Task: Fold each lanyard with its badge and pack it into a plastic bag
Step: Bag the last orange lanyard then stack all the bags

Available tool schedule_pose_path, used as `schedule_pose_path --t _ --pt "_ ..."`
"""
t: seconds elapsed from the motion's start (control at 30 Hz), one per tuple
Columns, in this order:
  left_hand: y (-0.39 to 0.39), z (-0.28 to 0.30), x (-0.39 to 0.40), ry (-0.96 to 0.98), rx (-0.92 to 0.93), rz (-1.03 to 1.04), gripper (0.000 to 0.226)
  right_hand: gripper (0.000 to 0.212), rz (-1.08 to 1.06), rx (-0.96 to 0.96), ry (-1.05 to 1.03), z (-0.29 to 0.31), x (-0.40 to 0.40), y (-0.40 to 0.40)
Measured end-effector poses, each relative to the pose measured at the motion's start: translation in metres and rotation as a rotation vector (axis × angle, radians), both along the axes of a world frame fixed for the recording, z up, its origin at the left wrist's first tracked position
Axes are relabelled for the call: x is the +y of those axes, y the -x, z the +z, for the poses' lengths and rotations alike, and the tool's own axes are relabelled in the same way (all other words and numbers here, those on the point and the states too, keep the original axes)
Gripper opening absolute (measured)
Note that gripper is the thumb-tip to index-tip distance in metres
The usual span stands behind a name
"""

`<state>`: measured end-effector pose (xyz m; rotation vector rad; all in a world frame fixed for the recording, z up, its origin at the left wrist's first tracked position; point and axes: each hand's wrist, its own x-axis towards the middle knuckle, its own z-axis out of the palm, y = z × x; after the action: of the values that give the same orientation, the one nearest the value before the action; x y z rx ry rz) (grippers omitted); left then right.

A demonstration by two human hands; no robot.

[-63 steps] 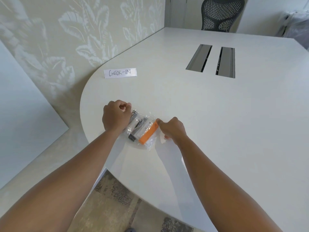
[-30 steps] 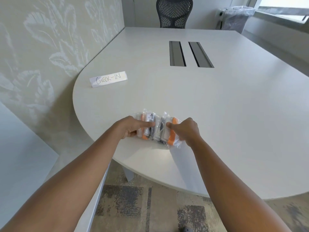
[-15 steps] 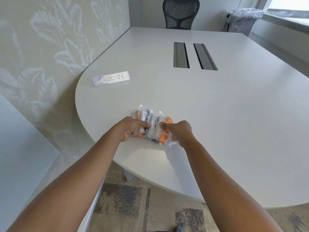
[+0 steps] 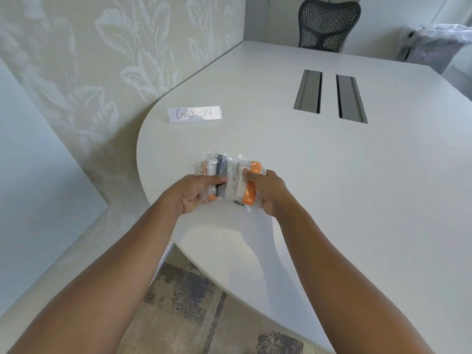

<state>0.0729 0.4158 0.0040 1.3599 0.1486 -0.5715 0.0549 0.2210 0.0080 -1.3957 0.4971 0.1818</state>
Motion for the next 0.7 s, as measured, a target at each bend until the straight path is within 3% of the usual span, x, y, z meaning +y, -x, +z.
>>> schedule_pose_path --t 0.2,0.43,0.57,0.7 --pt "0.005 0.006 0.011 0.111 -0.002 0.138 0.016 0.030 0.081 -0.046 -0.002 0.002 -0.006 -0.018" --pt "-0.008 0.009 0.026 0.125 -0.017 0.201 0.022 0.036 0.101 -0.021 -0.074 0.003 0.007 -0.044" --pt "-0.034 0.005 0.035 0.085 -0.011 0.229 0.014 0.055 0.075 -0.014 -0.106 0.001 0.018 -0.068" --pt "-0.069 0.003 0.042 0.037 0.009 0.248 0.013 0.051 0.056 -0.006 -0.073 -0.003 0.029 -0.103"
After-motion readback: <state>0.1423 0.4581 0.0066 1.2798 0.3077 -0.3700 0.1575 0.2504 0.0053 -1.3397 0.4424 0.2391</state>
